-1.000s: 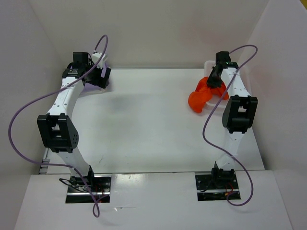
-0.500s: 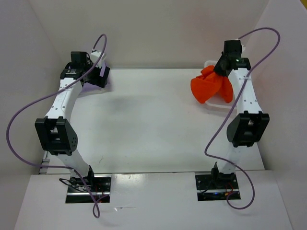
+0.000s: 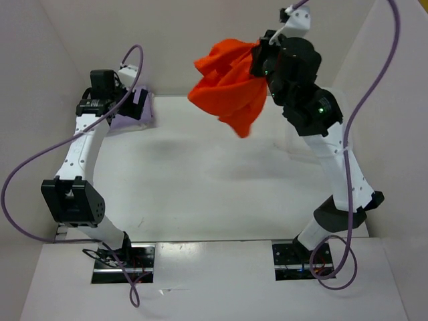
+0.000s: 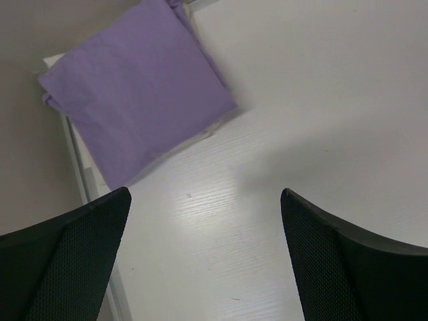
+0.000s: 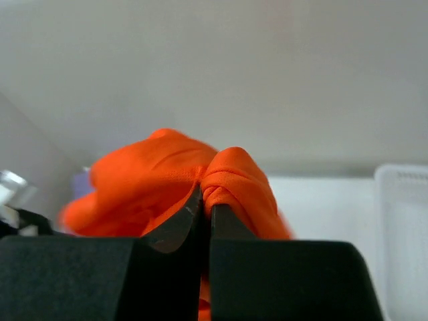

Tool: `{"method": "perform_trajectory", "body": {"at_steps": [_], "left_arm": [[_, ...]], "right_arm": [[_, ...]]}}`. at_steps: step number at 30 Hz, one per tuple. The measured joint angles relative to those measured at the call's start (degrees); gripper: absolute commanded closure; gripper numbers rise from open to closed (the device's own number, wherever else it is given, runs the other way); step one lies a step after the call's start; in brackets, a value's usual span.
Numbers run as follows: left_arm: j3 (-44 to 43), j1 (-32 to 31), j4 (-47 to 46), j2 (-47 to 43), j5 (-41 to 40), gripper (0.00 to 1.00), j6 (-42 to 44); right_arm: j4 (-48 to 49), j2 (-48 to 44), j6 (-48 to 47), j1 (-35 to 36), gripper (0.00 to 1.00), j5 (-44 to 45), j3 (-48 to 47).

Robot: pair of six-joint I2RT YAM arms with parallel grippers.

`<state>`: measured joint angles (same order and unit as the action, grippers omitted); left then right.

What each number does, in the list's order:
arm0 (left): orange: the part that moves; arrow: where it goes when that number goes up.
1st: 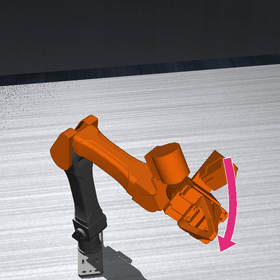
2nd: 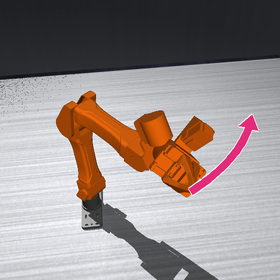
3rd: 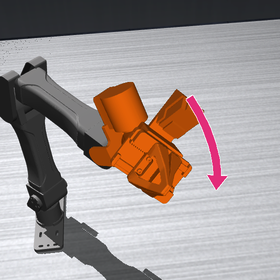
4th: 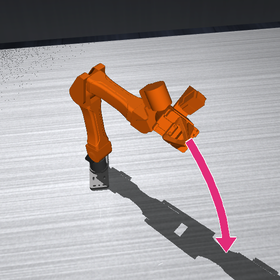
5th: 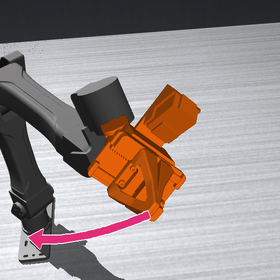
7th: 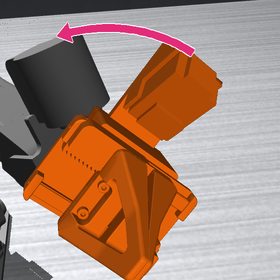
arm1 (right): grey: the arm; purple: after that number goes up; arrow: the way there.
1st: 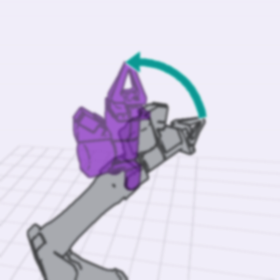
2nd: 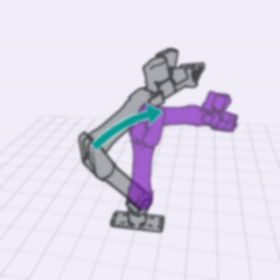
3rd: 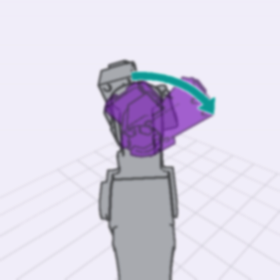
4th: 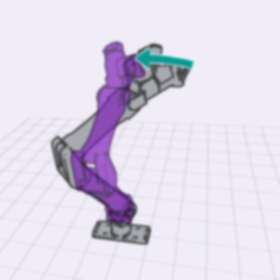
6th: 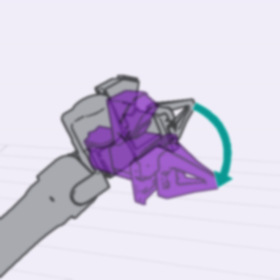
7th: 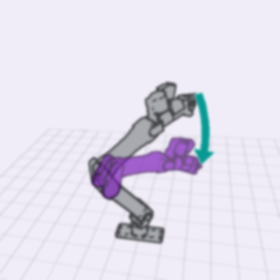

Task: Fold and stack the t-shirts
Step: Move the tshirt to the center of the board, then flatten out the tshirt

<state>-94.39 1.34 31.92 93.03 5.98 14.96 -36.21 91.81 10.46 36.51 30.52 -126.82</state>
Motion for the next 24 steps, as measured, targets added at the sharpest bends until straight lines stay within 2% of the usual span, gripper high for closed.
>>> {"method": "perform_trajectory", "body": {"at_steps": [1, 5, 8, 9, 14, 19, 24], "left_arm": [[0.33, 0.0, -0.2, -0.57, -0.9, 0.01, -0.07], [1.57, 0.87, -0.48, -2.49, -3.82, 0.01, -0.24], [2.01, 3.56, -0.59, -3.72, -4.66, 0.01, -0.35], [2.12, 4.46, -0.59, -4.2, -4.76, 0.01, -0.35], [3.72, 6.49, -0.63, -6.82, -5.6, 0.01, -0.31], [5.2, 6.45, -0.39, -7.43, -4.24, 0.01, -0.11], [6.88, 6.45, 1.29, -7.43, 0.02, 0.01, 0.5]], "right_arm": [[0.04, 0.44, -0.42, 0.57, 0.98, -0.52, -3.06], [-0.39, 2.97, -0.85, 0.17, 0.18, -0.39, -9.01], [-2.64, 6.25, -0.72, -0.07, 0.05, 0.68, -9.49], [-3.39, 7.93, -0.44, -0.07, 0.01, 0.81, -9.07], [-9.22, 15.56, 0.5, -0.26, 0.01, 0.28, -3.85], [-11.82, 15.45, 1.44, -0.39, 0.01, -4.57, 1.27], [-11.02, 8.94, 1.92, 0.42, 0.19, -9.27, 17.42]]}}
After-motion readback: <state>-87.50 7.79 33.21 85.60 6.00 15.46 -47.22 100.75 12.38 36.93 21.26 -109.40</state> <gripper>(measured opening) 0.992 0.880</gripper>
